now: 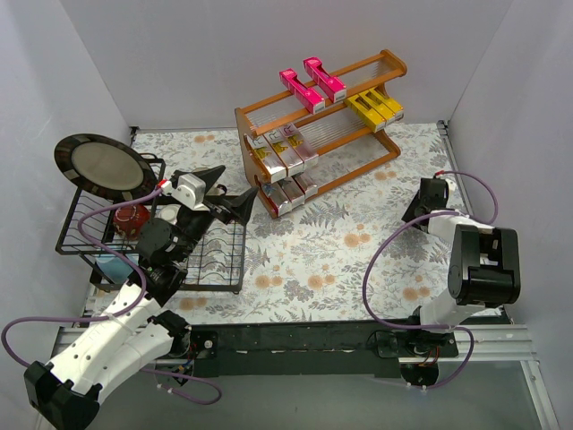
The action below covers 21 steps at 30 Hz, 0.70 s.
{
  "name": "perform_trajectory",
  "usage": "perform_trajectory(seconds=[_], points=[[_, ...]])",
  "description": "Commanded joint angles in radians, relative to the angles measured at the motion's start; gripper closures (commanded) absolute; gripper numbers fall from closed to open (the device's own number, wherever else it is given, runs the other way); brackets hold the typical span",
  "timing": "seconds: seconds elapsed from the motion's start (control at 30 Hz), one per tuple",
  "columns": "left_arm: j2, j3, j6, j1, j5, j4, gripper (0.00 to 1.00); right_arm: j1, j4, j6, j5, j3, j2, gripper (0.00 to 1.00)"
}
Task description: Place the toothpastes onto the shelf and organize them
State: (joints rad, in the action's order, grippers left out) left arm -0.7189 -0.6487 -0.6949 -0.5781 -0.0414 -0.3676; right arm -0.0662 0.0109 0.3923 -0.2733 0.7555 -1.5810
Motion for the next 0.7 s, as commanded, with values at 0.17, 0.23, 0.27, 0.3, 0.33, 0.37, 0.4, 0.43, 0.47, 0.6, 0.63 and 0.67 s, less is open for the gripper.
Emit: perform_trajectory(seconds=[0.17,0.23,0.27,0.3,0.33,0.37,0.4,0.43,0.47,0.6,0.63,0.67], points=[[0.012,-0.006,0.009,-0.003,-0.003,-0.002,0.02,0.006,-0.008,-0.055,0.019,-0.009,0.119,0.60],[0.010,-0.006,0.009,-0.003,-0.002,-0.001,0.02,0.017,-0.009,-0.079,0.019,0.001,0.157,0.60],[0.010,-0.006,0.009,-0.003,-0.005,-0.002,0.02,0.022,-0.028,-0.089,0.019,0.022,0.168,0.60],[0.009,-0.006,0.009,-0.002,-0.005,-0.002,0.02,0.025,-0.057,-0.096,0.020,0.037,0.179,0.60],[0.007,-0.006,0.009,-0.003,-0.006,-0.002,0.02,0.035,-0.068,-0.118,0.022,0.051,0.200,0.60],[0.007,-0.006,0.009,-0.003,-0.005,-0.001,0.02,0.042,-0.078,-0.130,0.026,0.086,0.211,0.60],[0.004,-0.008,0.009,-0.002,-0.006,-0.002,0.02,0.055,-0.097,-0.144,0.032,0.102,0.222,0.59],[0.004,-0.008,0.009,-0.002,-0.008,-0.002,0.02,0.060,-0.103,-0.156,0.039,0.120,0.237,0.59],[0.004,-0.008,0.011,-0.002,-0.008,-0.001,0.02,0.065,-0.112,-0.177,0.054,0.137,0.245,0.59],[0.003,-0.008,0.009,-0.003,-0.009,0.001,0.02,0.126,-0.150,-0.220,0.088,0.221,0.279,0.58],[0.003,-0.008,0.009,-0.003,-0.009,0.001,0.02,0.138,-0.160,-0.233,0.092,0.234,0.291,0.58],[0.003,-0.008,0.009,-0.002,-0.008,0.001,0.02,0.150,-0.166,-0.243,0.094,0.248,0.299,0.58]])
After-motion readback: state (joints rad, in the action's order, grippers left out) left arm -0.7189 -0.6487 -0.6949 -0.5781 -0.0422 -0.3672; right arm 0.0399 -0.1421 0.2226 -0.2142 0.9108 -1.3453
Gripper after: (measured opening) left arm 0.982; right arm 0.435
